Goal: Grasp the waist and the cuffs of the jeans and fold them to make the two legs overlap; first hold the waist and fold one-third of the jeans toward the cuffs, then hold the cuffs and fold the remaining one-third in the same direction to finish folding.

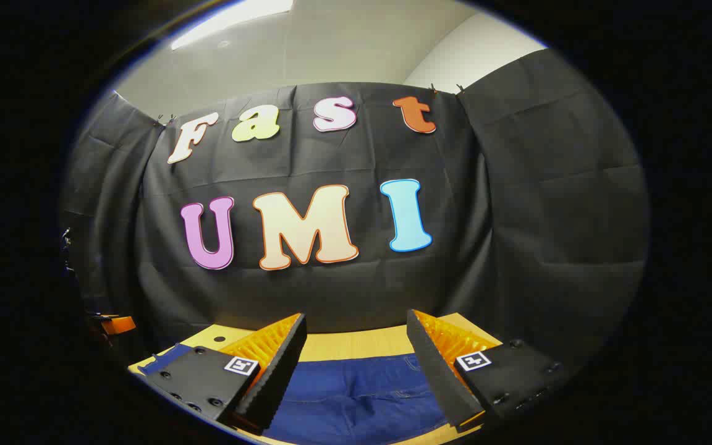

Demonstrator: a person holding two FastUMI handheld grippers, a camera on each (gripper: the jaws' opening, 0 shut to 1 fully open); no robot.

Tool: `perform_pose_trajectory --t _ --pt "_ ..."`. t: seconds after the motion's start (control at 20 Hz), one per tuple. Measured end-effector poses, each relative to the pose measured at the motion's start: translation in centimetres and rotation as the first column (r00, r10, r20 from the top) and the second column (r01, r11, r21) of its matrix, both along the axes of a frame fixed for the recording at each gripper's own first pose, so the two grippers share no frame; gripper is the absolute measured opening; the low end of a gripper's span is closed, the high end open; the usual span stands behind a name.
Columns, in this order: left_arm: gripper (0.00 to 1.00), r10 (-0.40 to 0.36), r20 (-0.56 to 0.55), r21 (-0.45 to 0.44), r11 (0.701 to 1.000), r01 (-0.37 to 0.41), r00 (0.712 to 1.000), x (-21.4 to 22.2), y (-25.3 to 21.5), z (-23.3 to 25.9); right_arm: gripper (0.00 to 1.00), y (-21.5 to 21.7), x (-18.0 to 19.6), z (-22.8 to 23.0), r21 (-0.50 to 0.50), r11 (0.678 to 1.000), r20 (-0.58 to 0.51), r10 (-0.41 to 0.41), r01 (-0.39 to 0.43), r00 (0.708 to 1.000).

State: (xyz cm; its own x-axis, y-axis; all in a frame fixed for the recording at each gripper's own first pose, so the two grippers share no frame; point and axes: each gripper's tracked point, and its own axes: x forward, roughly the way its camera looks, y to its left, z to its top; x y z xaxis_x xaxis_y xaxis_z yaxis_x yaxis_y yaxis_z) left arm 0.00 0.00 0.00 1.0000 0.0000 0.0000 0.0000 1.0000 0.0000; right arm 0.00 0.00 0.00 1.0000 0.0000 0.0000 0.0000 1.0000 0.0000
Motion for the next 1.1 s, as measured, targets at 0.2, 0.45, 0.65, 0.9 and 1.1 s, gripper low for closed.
perform_pose_trajectory --t 0.2,0.45,0.65,0.9,1.1 --pt "0.94 -0.016 -0.015 0.031 0.999 0.017 1.000 0.3 1.3 -0.5 0.99 1.4 0.0 -1.0 -0.015 1.000 -0.032 0.021 -0.021 0.999" --pt "0.95 -0.084 -0.084 0.014 0.996 0.085 0.993 0.4 1.9 -3.2 0.99 3.5 -0.2 -2.7 0.012 0.999 -0.083 0.047 -0.046 0.995" --pt "0.94 -0.127 -0.155 0.025 0.991 0.132 0.980 0.0 2.9 -6.0 1.00 4.6 -1.0 -4.3 -0.014 0.998 -0.123 0.060 -0.062 0.991" --pt "0.95 -0.248 -0.348 0.071 0.955 0.289 0.904 -1.8 4.3 -12.1 0.99 6.2 -1.6 -6.9 -0.007 0.996 -0.190 0.086 -0.089 0.978" --pt "0.95 -0.329 -0.511 0.122 0.887 0.445 0.794 -3.7 6.1 -16.3 0.98 7.2 -1.9 -8.4 -0.005 0.994 -0.229 0.105 -0.110 0.968"
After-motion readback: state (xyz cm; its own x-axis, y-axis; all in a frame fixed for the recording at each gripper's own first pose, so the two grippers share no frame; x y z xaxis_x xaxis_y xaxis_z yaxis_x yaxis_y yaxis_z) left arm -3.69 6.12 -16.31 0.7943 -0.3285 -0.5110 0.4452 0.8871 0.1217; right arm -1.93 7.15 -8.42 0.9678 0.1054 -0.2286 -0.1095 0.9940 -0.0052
